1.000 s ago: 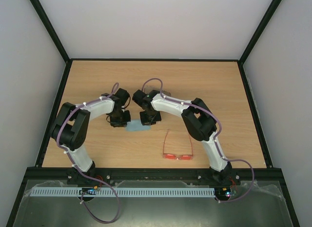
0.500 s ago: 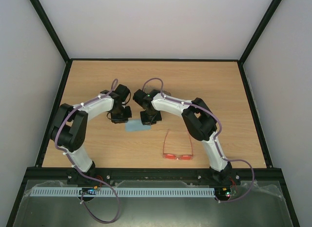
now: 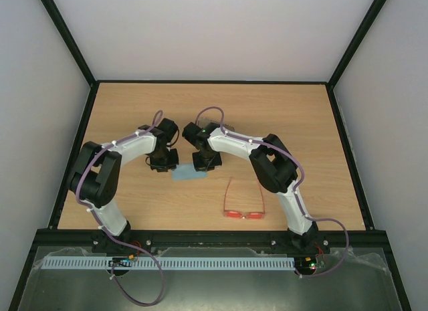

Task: Organize the sunglasses
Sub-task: Pick up the glasses cleaning cloth from the center of the board.

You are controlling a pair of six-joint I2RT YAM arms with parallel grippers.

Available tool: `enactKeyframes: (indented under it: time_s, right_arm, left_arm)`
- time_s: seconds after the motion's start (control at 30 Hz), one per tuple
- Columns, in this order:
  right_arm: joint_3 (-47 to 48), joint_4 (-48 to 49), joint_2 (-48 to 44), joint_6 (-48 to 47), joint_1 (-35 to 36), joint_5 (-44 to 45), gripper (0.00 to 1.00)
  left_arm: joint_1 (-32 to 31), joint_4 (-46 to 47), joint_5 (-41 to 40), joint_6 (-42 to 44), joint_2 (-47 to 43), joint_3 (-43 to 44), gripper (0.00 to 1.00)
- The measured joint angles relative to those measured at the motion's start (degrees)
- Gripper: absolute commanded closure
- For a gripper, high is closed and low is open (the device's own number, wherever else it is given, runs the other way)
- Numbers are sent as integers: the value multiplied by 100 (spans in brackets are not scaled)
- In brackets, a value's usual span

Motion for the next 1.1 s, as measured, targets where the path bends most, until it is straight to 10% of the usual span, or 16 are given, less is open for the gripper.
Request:
enactKeyframes:
  time_s: [1.1]
  right_arm:
    - [-90,50,-48,-17,-50,-83,99]
  left_arm:
    - [-297,-50,-247,4,304,63,98]
